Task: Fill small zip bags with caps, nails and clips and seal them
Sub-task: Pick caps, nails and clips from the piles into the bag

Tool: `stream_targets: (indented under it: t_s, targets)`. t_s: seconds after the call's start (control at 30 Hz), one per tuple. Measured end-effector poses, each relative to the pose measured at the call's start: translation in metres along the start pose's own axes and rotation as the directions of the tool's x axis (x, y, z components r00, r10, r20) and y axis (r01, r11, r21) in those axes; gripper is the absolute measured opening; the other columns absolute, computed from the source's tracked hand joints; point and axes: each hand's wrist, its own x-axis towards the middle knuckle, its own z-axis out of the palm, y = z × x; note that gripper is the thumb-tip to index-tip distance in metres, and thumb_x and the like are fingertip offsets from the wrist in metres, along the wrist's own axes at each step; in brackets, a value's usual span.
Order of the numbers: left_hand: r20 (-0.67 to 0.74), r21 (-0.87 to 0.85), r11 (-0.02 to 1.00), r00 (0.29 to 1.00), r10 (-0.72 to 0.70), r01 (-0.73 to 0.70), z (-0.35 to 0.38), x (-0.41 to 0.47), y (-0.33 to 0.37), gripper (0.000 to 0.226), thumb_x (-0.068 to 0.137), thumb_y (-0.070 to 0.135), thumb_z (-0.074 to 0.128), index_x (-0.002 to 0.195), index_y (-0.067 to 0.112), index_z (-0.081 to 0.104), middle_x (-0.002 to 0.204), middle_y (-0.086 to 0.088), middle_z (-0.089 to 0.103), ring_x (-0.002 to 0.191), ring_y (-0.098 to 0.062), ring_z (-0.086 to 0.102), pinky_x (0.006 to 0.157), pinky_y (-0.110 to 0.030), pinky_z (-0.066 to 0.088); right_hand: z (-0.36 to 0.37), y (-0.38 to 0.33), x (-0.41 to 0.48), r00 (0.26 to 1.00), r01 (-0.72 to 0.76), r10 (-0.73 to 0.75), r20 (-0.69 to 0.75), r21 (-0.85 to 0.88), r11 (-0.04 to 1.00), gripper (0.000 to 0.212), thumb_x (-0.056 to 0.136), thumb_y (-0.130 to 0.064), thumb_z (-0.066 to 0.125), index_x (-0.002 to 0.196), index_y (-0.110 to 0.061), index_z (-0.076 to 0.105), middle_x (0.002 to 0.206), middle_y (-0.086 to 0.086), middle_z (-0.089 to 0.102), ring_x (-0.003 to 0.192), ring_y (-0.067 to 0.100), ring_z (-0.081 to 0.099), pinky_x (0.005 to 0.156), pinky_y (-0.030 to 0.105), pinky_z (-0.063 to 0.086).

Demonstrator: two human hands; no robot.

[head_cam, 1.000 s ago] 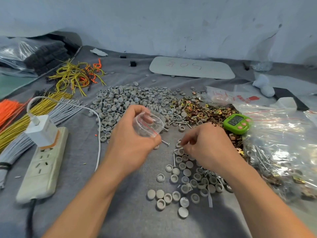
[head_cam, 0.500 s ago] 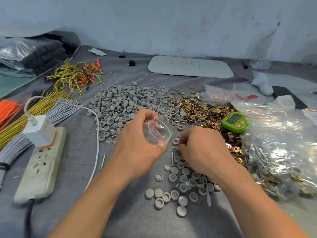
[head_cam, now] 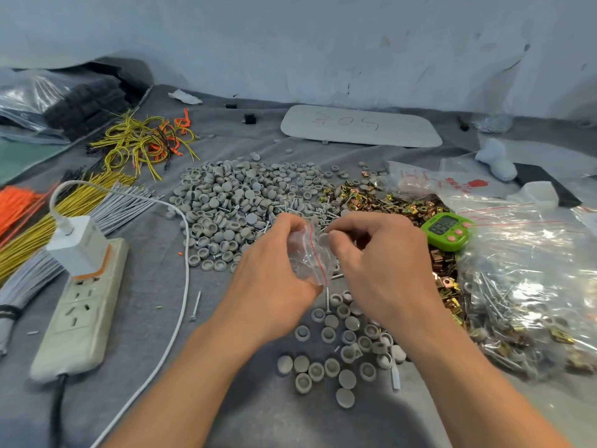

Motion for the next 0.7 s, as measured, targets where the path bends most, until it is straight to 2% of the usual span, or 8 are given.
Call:
stream_targets:
  t_s: [0.07,0.2,0.33,0.4,0.43,0.53,0.63,0.7]
  targets:
    - [0.004,-0.004,1.000,1.000,-0.004,0.004,-0.001,-0.001,-0.001,0.060,0.068,0.025,0.086,0.104,0.048,0.044,0.091,0.023,0.062,0.082,0.009,0.057,0.060,-0.015,0.036,0.002,0.000,0.000,0.998,0.004,-0.008,0.070,0.055,0.998,0.013,0.090,-0.022,0.074,0.083,-0.030,0.081,0.068,-0.019,0.070,0.071,-0.002,0.064,0.061,0.011,0.046]
    - [0.003,-0.030,0.999,0.999,0.044,-0.044,-0.004,-0.002,0.001,0.055,0.071,0.023,0.085,0.102,0.045,0.045,0.102,0.036,0.057,0.086,0.010,0.057,0.062,-0.010,0.042,0.004,-0.001,-0.001,0.975,-0.003,-0.028,0.218,0.142,0.990,0.008,0.085,-0.024,0.078,0.081,-0.028,0.083,0.052,-0.013,0.062,0.044,0.004,0.048,0.045,0.015,0.036]
    - [-0.005,-0.070,0.997,0.999,0.038,-0.039,-0.006,-0.001,0.002,0.052,0.072,0.025,0.083,0.103,0.043,0.046,0.100,0.031,0.061,0.082,0.004,0.060,0.055,-0.016,0.039,0.000,0.003,0.004,0.997,-0.047,0.033,0.076,0.190,0.981,0.019,0.084,-0.031,0.083,0.067,-0.027,0.079,0.048,-0.014,0.059,0.040,0.003,0.046,0.042,0.014,0.035]
    - [-0.013,-0.100,0.994,0.999,0.031,-0.032,-0.007,-0.001,0.000,0.051,0.072,0.024,0.083,0.104,0.041,0.048,0.099,0.029,0.063,0.082,0.004,0.061,0.058,-0.014,0.040,-0.004,0.011,0.007,0.995,-0.094,0.092,0.036,0.061,0.994,0.022,0.086,-0.034,0.082,0.065,-0.027,0.076,0.048,-0.014,0.061,0.041,0.002,0.051,0.044,0.015,0.039]
    - [-0.019,-0.123,0.992,0.999,0.026,-0.028,-0.008,0.000,-0.001,0.050,0.072,0.023,0.084,0.104,0.041,0.049,0.098,0.028,0.064,0.082,0.005,0.062,0.059,-0.011,0.041,-0.006,0.015,0.008,0.990,-0.122,0.125,0.069,-0.045,0.992,0.020,0.086,-0.034,0.081,0.067,-0.028,0.076,0.052,-0.014,0.064,0.046,0.001,0.056,0.049,0.020,0.047]
    - [-0.053,-0.210,0.978,0.998,-0.019,0.007,-0.012,0.002,-0.002,0.048,0.074,0.020,0.084,0.101,0.042,0.053,0.100,0.029,0.066,0.084,0.008,0.063,0.064,-0.011,0.043,-0.005,0.018,0.008,0.938,-0.108,0.209,0.277,-0.341,0.934,0.009,0.088,-0.027,0.075,0.081,-0.031,0.077,0.076,-0.010,0.074,0.074,0.013,0.070,0.074,0.035,0.062]
    - [-0.076,-0.345,0.937,0.993,-0.096,0.064,-0.012,0.004,0.000,0.039,0.071,0.024,0.079,0.100,0.040,0.058,0.098,0.021,0.070,0.082,-0.004,0.067,0.080,-0.039,0.056,-0.002,0.013,0.006,0.874,-0.046,0.264,0.409,-0.470,0.881,0.012,0.089,-0.021,0.069,0.087,-0.031,0.077,0.087,-0.006,0.074,0.083,0.019,0.070,0.079,0.039,0.062]
    - [-0.084,-0.377,0.924,0.991,-0.105,0.066,-0.011,0.003,0.004,0.037,0.067,0.027,0.073,0.100,0.038,0.059,0.097,0.019,0.071,0.091,-0.009,0.068,0.089,-0.048,0.056,-0.002,0.013,0.007,0.856,-0.027,0.275,0.438,-0.493,0.869,0.014,0.088,-0.018,0.069,0.085,-0.030,0.077,0.085,-0.004,0.074,0.081,0.020,0.070,0.076,0.038,0.062]
